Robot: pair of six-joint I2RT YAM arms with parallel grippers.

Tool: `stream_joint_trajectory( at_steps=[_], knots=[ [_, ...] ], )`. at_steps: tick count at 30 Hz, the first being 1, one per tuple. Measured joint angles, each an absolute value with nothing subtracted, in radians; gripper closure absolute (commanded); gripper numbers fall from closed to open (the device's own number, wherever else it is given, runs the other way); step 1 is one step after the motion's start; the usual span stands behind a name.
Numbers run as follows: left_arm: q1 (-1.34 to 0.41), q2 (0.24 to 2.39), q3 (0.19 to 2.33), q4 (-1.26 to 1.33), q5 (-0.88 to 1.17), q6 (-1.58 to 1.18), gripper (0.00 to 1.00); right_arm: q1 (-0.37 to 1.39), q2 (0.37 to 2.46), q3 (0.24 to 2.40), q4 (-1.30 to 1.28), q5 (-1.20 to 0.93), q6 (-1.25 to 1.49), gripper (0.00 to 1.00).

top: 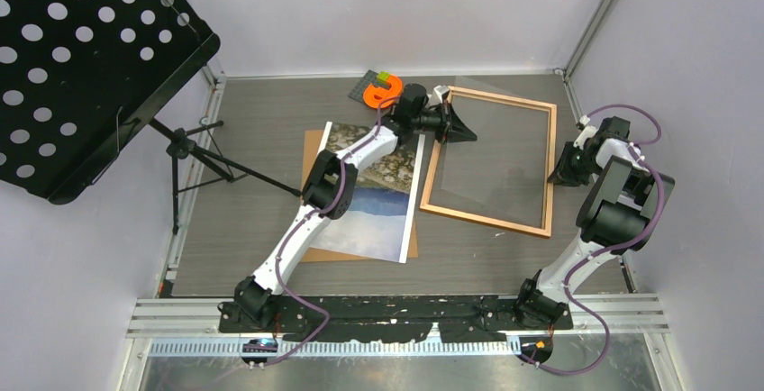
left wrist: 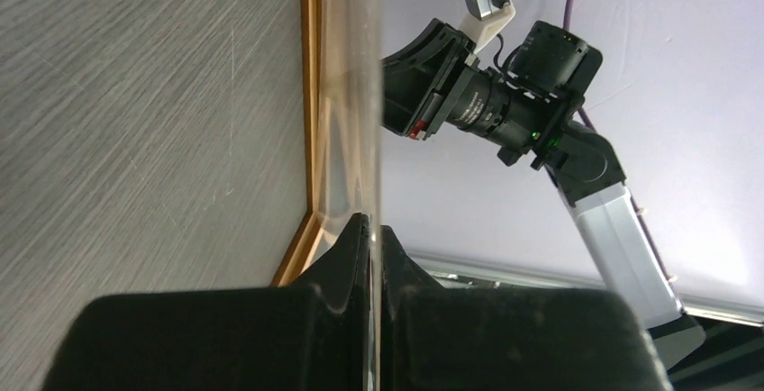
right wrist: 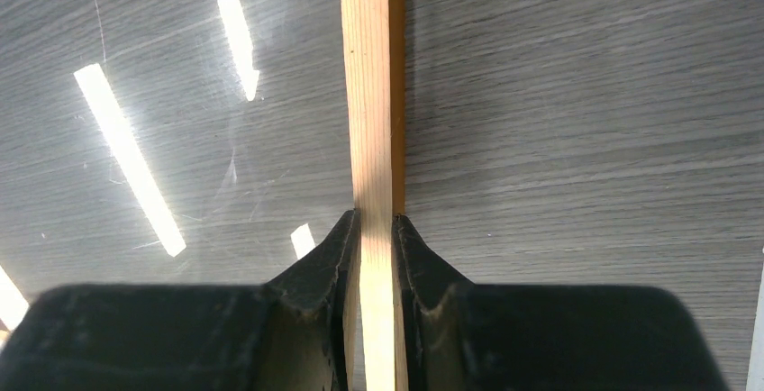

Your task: Put the photo into the frame

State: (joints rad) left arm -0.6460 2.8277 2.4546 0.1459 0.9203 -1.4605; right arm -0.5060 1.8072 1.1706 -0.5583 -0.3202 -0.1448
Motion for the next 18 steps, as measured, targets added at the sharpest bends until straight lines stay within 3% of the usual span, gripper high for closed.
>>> stream_joint_trajectory(
  at_steps=[18],
  knots=[
    [-0.64,2.862,2.517,0.03,0.919,-1.264,1.0,-0.5,1.807,1.172,-0.559,-0.313,-0.16,0.94]
  ],
)
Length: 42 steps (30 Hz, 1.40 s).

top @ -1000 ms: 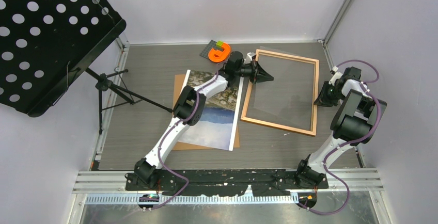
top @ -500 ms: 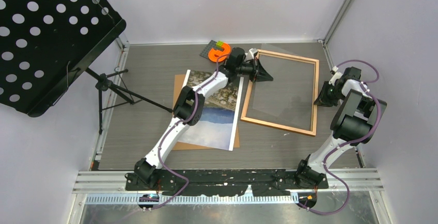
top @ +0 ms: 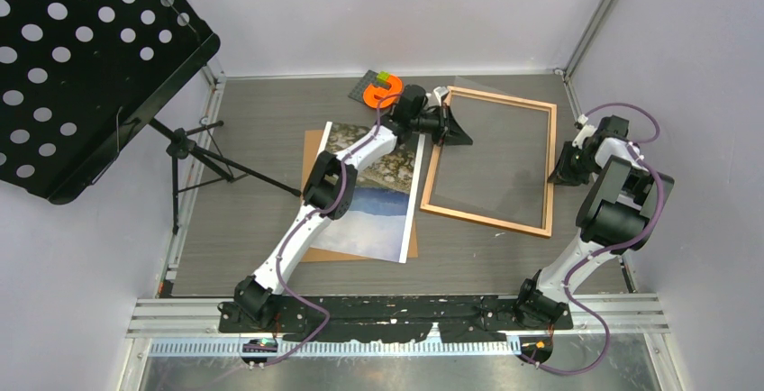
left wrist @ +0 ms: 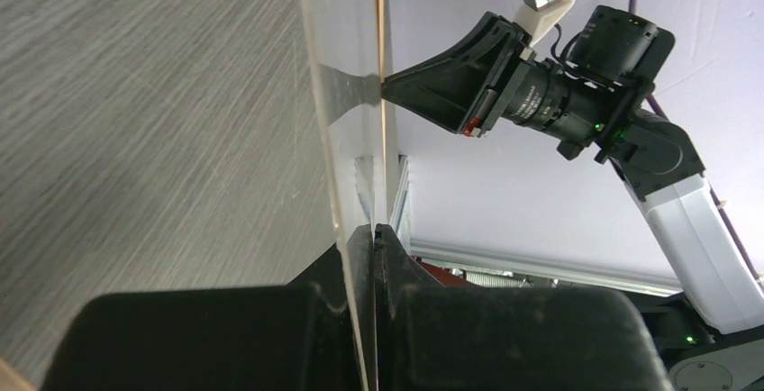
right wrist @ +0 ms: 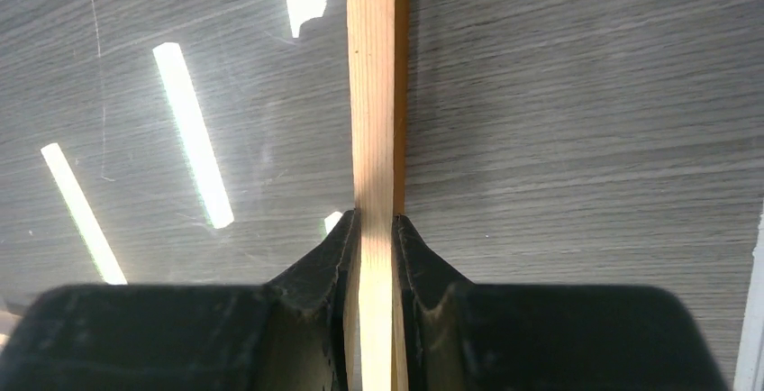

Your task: Put the photo into the frame

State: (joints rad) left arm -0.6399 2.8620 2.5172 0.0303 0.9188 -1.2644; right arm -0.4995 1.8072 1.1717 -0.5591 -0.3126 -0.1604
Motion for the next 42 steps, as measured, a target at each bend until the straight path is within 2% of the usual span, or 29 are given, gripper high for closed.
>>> stream_joint_trajectory(
  at_steps=[14,33,42],
  knots=[
    [-0.645,2.87,2.504,0.016,0.903,-1.225,1.0,-0.478,1.839,1.225,-0.612,-0.282,-0.262,0.94],
    [-0.633,2.87,2.359,0.207,0.899,-1.509,1.0,-0.472,1.831,1.213,-0.597,-0.279,-0.26,0.94],
    [-0.633,2.87,2.359,0.202,0.9,-1.494,1.0,-0.464,1.827,1.21,-0.592,-0.266,-0.26,0.94]
  ],
)
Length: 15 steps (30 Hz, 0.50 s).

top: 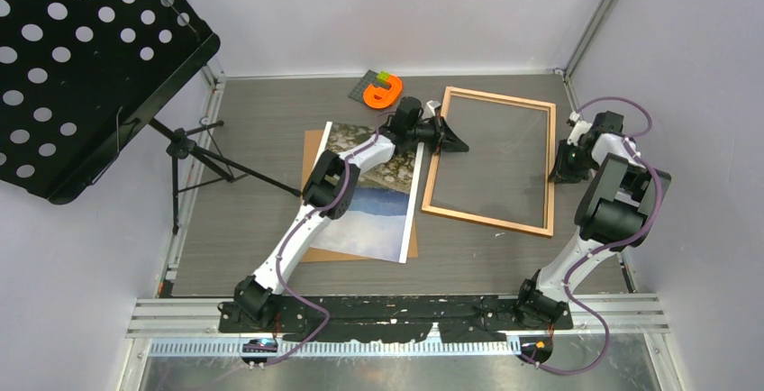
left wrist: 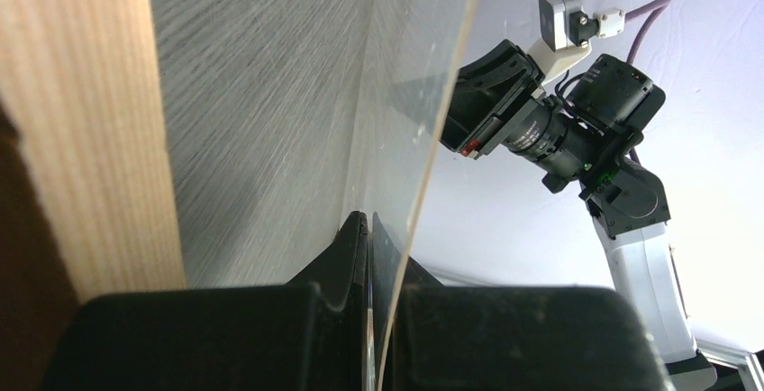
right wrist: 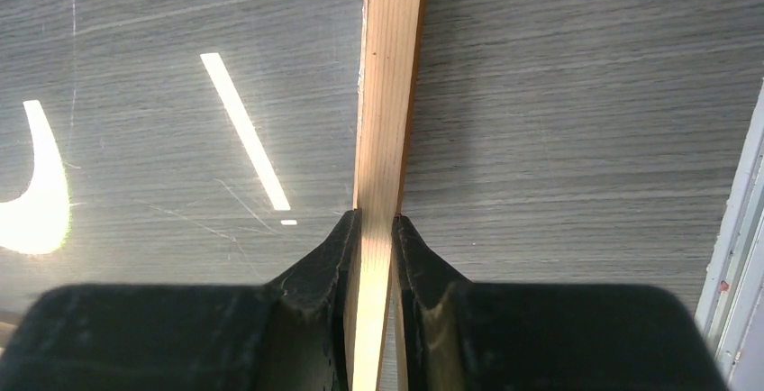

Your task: Put the photo into the frame

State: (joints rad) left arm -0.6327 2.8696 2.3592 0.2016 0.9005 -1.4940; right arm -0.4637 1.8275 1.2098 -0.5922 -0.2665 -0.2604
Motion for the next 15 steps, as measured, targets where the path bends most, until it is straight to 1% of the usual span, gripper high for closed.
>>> stream_joint_trajectory(
  at_steps=[9,15],
  knots=[
    [-0.633,2.87,2.36,0.187,0.902,-1.455,1.0,-0.457,1.826,1.209,-0.591,-0.252,-0.261,0.94],
    [-0.633,2.87,2.387,0.121,0.911,-1.401,1.0,-0.452,1.826,1.209,-0.591,-0.245,-0.262,0.94]
  ],
)
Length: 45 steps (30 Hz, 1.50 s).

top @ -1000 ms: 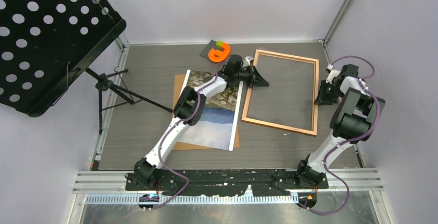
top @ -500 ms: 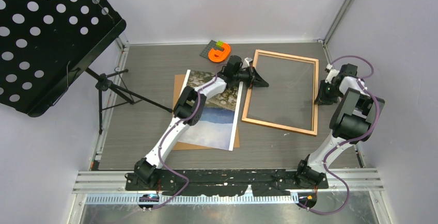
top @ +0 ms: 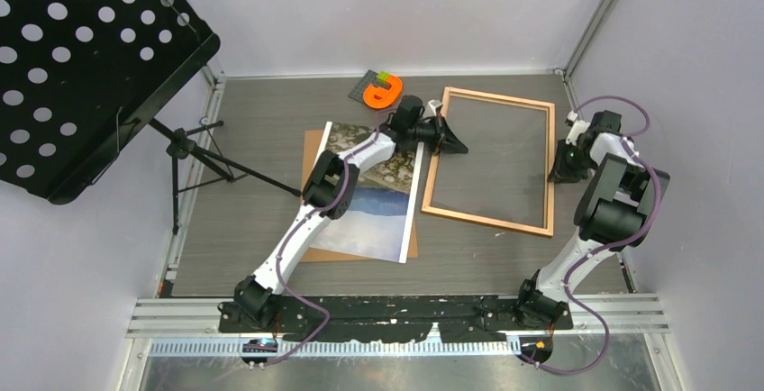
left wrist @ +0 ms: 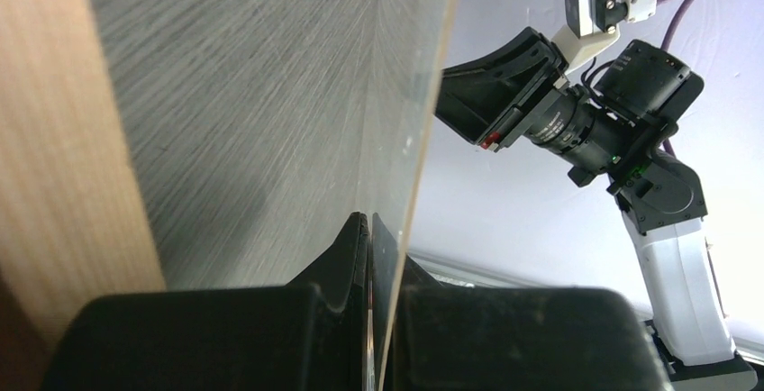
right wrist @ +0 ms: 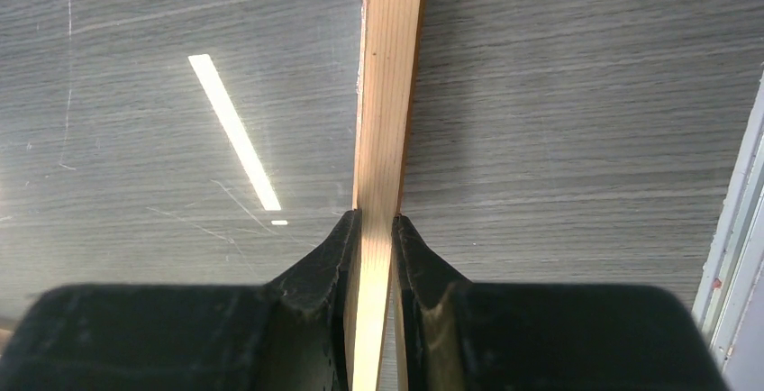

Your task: Put the photo into the frame

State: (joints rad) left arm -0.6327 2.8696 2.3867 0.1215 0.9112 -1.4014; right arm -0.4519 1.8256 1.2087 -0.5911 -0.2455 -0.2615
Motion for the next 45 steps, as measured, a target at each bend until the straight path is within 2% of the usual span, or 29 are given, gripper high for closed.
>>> stream_joint_trajectory(
  at_steps=[14,45],
  knots=[
    [-0.638,2.87,2.449,0.024,0.93,-1.3,1.0,-0.424,1.819,1.209,-0.591,-0.199,-0.28,0.94],
    [-0.641,2.869,2.452,0.033,0.991,-1.256,1.0,-0.328,1.818,1.219,-0.603,-0.033,-0.346,0.94]
  ],
)
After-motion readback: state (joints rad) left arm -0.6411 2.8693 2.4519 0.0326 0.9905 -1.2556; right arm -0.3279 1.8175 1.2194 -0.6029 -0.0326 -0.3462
